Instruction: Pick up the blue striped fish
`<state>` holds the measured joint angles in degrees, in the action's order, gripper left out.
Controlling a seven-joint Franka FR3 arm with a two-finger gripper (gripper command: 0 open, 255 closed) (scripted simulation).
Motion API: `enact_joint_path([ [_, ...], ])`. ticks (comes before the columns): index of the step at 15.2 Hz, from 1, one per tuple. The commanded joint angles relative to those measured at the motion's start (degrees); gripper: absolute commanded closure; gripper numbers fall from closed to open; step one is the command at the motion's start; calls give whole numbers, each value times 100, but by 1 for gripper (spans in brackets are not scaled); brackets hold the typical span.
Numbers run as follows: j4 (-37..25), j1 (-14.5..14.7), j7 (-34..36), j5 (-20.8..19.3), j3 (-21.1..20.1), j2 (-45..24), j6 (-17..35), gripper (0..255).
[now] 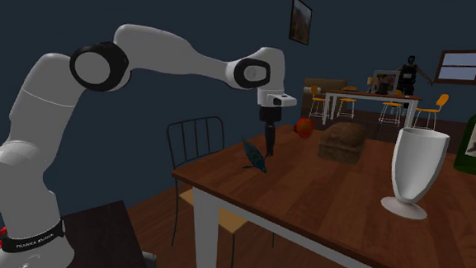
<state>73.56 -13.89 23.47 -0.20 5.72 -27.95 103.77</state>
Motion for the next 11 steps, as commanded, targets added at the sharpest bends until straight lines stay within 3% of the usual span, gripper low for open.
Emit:
enact_joint_path([
  [1, 24, 2, 5, 1, -1, -21, 48, 0],
  [2, 23, 2, 5, 1, -1, -22, 48, 0],
  [3, 27, 3, 7, 0, -1, -17, 47, 255],
  [11, 20, 5, 9, 0, -2, -20, 44, 255],
])
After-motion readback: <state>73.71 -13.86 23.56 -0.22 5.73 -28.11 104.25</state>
